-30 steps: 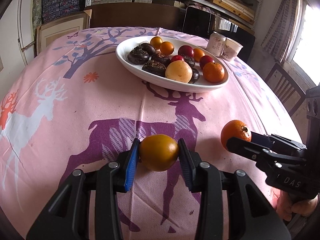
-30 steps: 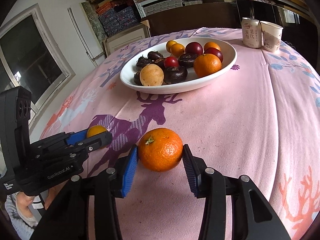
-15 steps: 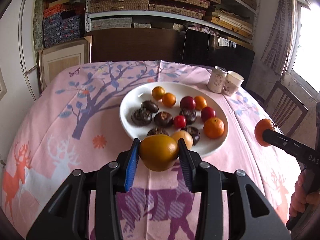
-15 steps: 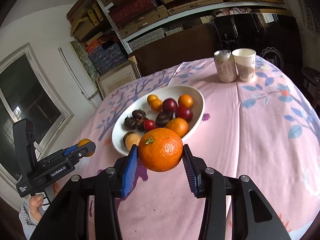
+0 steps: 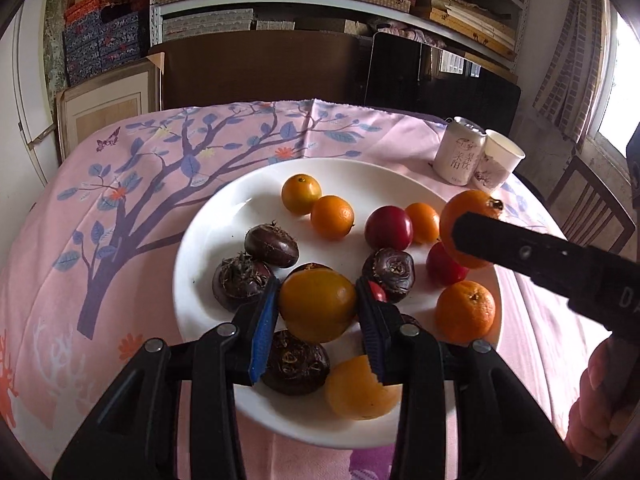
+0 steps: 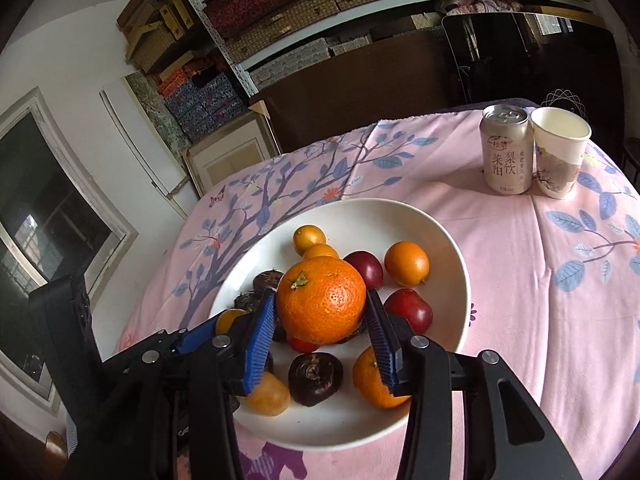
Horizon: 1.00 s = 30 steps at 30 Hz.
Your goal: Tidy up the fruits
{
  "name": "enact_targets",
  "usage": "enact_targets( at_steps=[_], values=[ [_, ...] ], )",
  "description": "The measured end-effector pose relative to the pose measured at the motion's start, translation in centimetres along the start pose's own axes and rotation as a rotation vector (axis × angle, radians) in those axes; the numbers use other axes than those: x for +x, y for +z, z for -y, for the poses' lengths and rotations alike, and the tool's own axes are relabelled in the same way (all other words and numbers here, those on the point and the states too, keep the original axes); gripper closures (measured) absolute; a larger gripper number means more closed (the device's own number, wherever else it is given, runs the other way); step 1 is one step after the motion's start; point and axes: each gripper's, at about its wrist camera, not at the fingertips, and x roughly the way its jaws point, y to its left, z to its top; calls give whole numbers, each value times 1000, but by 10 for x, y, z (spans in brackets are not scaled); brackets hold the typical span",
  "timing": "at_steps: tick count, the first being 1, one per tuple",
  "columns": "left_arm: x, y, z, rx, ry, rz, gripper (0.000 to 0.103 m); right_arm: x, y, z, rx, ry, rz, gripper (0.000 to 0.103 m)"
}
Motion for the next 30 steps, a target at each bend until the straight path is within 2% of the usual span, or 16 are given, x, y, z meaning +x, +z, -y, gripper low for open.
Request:
enact_targets(
  at_steps=[3, 4, 8, 13, 18, 20, 22, 26, 30],
  values=[
    [9, -4, -7, -18, -22, -24, 64, 19, -7, 13, 44, -5, -42, 56],
    [9, -5, -7, -19, -19, -25, 60, 17, -7, 16, 61, 16, -30, 58],
    [-5, -8, -9, -21, 16, 25, 38, -3, -7, 13, 40, 12, 9, 54],
    [-34, -15, -18, -80, 40, 89, 21, -38, -21, 0, -18, -16, 85, 47],
    [-57, -33, -18, -97, 84, 129, 16, -65, -56, -1, -72, -89, 157, 41],
    [-64, -45, -15, -93, 107, 138, 11, -71, -72, 3, -72, -108, 160, 40],
    [-70, -57, -10, -74, 137, 140, 10, -73, -85, 6, -74, -138, 152, 38],
    [-84, -77, 4, -29, 192, 160, 8, -81, -100, 5, -90, -174, 164, 36],
    [-102, -91, 9, -33, 197, 192, 6, -93, -112, 0, -103, -186, 193, 32]
  ],
)
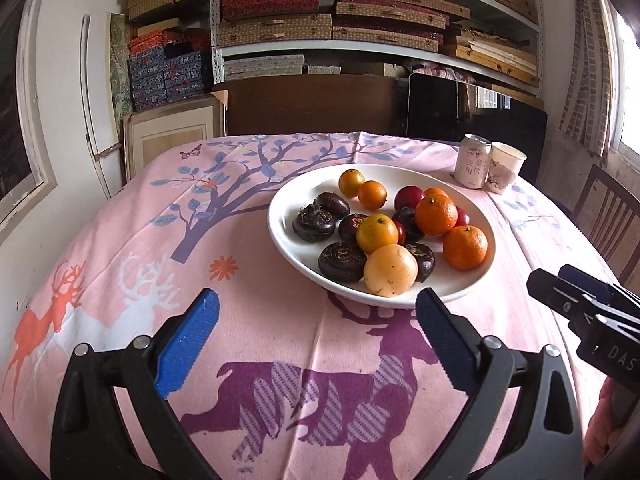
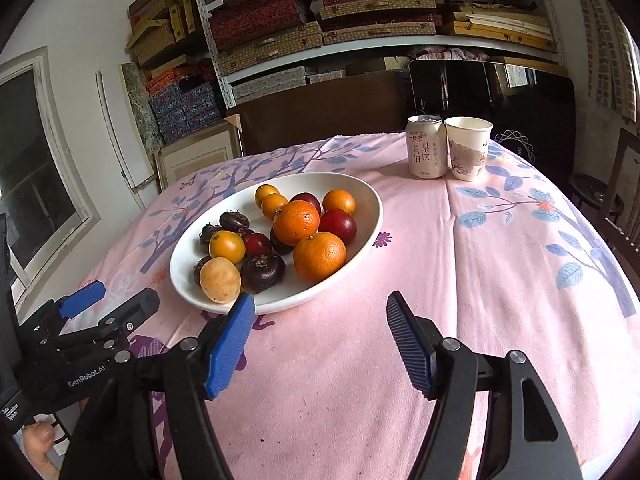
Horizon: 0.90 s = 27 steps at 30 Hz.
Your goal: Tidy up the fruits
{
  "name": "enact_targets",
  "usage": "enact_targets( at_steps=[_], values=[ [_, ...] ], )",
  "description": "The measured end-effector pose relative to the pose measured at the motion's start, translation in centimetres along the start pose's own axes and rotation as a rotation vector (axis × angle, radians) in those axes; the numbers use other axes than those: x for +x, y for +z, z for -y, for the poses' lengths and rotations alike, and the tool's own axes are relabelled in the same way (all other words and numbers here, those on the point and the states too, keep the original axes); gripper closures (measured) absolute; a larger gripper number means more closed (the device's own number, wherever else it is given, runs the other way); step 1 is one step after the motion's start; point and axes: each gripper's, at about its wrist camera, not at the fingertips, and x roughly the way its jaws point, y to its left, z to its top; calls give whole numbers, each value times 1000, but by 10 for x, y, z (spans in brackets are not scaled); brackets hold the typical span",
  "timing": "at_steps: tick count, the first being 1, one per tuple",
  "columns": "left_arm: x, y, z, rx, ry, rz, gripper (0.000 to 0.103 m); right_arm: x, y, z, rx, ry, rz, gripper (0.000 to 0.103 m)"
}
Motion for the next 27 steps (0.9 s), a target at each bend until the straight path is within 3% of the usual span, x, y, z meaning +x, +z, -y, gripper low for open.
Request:
enact_targets(
  at_steps=[9, 27],
  values=[
    [-12, -5, 0, 0, 7, 10, 5, -9, -9, -10, -55, -27, 16, 21],
    [-19, -4, 9, 52, 35, 30, 5, -11, -9, -10, -47, -38, 16, 12]
  ],
)
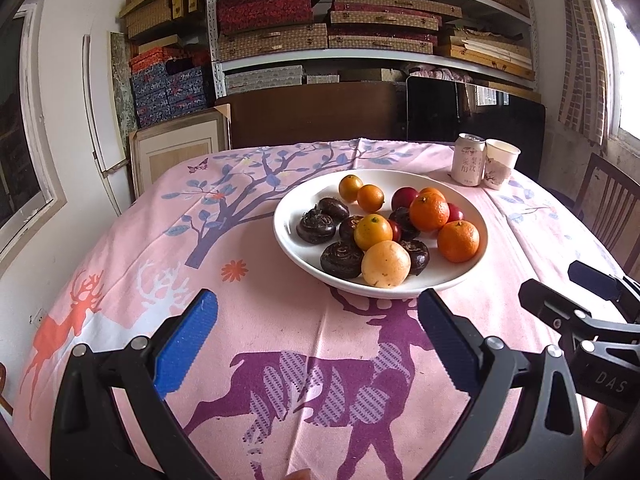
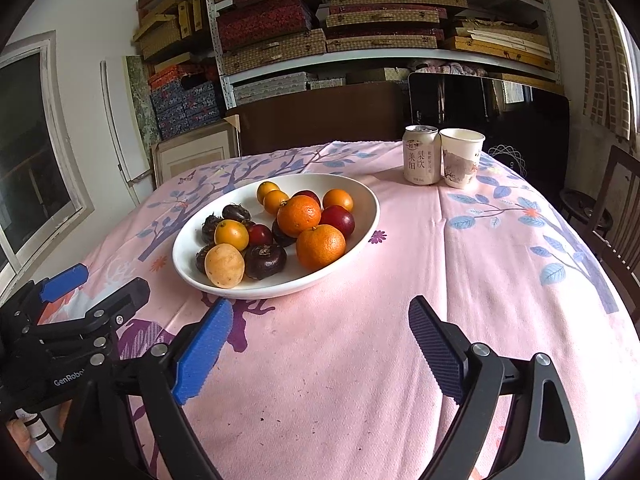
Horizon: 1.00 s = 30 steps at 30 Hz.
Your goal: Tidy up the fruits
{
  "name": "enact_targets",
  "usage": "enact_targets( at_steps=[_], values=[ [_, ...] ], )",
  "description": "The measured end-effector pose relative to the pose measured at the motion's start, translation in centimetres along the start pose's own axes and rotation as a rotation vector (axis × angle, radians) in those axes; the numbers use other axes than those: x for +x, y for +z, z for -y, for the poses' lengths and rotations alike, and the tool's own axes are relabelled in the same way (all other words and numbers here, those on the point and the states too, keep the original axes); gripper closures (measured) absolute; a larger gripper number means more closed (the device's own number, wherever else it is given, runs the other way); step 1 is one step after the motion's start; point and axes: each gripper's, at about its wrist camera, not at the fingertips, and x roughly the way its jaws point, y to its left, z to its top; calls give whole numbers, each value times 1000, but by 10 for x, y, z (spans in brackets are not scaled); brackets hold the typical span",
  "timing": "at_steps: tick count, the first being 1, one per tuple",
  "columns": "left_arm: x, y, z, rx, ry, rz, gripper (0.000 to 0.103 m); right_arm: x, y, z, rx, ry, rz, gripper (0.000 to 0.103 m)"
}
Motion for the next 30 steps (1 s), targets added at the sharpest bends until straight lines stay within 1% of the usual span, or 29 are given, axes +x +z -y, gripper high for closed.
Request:
enact_targets(
  at_steps=[3, 6, 10, 18, 27, 30],
  values=[
    [0, 0, 1, 1, -10, -11, 5, -2, 1, 0, 4, 4, 6, 8],
    [4, 1, 3, 14, 2, -32, 5, -5, 2, -2, 5, 14, 16, 4],
    [3, -1, 10, 49, 53, -30, 5, -6, 2, -4, -6, 14, 22, 4],
    [-3, 1, 8, 38, 14, -14, 5, -6, 3, -1, 5, 10, 14, 4],
    [-5, 3, 8, 40, 11, -6, 5, -6, 4, 3, 21, 5, 11, 4],
    [-6, 4, 7, 33, -8, -9, 5, -5, 4, 3, 24, 5, 9, 4]
  ],
)
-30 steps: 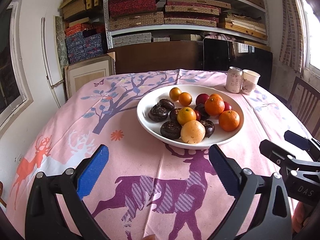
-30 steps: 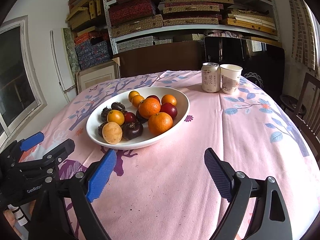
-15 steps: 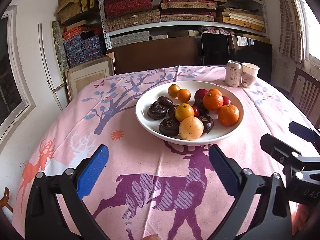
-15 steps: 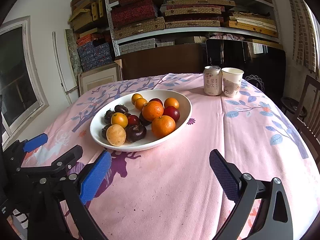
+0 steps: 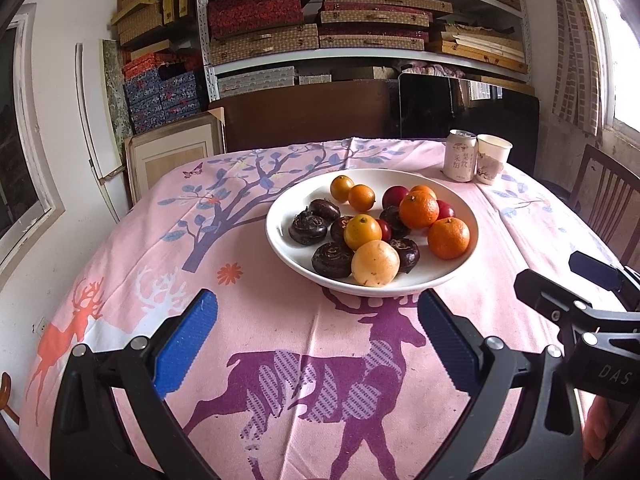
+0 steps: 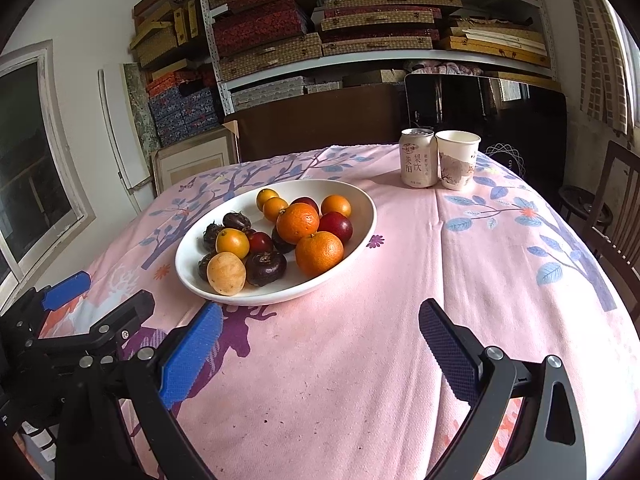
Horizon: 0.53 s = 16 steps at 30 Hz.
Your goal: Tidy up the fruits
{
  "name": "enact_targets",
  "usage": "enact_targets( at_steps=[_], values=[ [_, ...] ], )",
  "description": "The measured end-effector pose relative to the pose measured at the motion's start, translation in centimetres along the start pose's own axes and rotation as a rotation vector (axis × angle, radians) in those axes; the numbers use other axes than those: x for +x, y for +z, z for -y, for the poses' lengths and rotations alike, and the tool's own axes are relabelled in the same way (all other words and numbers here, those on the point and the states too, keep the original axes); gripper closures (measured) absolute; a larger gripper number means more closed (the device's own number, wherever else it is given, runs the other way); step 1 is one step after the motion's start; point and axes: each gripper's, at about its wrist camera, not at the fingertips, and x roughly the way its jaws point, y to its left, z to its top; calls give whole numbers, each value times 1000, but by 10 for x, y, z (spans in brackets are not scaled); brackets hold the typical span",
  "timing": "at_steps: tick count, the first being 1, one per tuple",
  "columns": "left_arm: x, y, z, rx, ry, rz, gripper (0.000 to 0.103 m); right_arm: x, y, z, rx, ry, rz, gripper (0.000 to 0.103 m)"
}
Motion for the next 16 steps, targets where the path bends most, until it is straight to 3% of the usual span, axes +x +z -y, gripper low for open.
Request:
enact_targets(
  at_steps=[16],
  values=[
    [0, 1, -4, -10, 13, 9, 5, 4, -3, 0, -2, -6, -17, 4]
  ],
)
